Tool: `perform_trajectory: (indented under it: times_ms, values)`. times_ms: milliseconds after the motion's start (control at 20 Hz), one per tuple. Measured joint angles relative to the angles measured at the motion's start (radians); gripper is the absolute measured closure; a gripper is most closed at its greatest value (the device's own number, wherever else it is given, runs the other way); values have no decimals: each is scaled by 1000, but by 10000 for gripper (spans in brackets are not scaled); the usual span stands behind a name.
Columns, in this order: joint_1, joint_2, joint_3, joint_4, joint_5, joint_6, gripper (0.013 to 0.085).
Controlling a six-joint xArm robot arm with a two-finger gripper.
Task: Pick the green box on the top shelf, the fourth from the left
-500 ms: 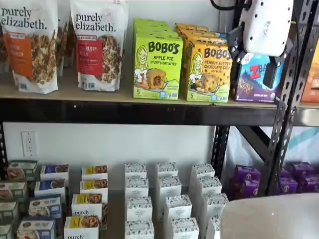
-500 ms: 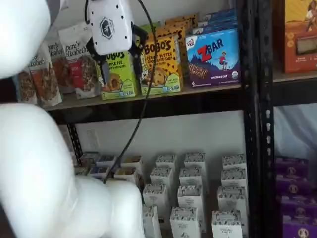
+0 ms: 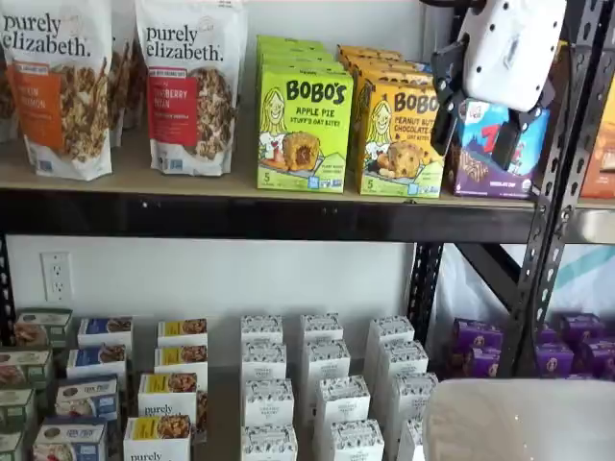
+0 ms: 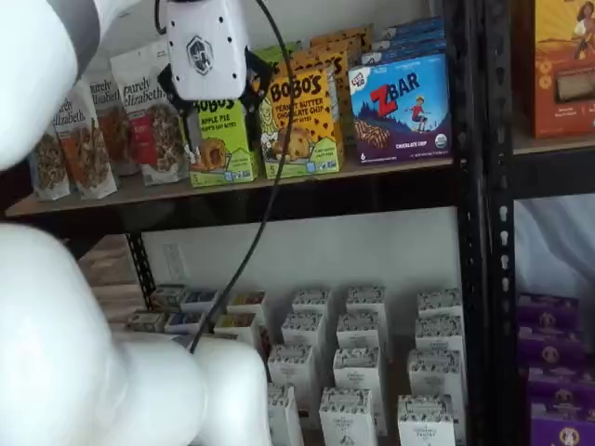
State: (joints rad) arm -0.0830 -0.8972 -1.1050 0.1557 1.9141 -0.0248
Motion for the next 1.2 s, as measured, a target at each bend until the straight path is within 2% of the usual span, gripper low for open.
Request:
perform_trajectory:
  times_ms: [150,450,750,1000,1200]
  values:
    - [12,-3,5,2,-8,11,130]
    - [73,-4,10,-25,-53,59,130]
    - [172,30,-8,-59,-115,141,130]
    - [228,89,-39,-61,-176,192,130]
    - [292,145,-68,-82,-221,247,130]
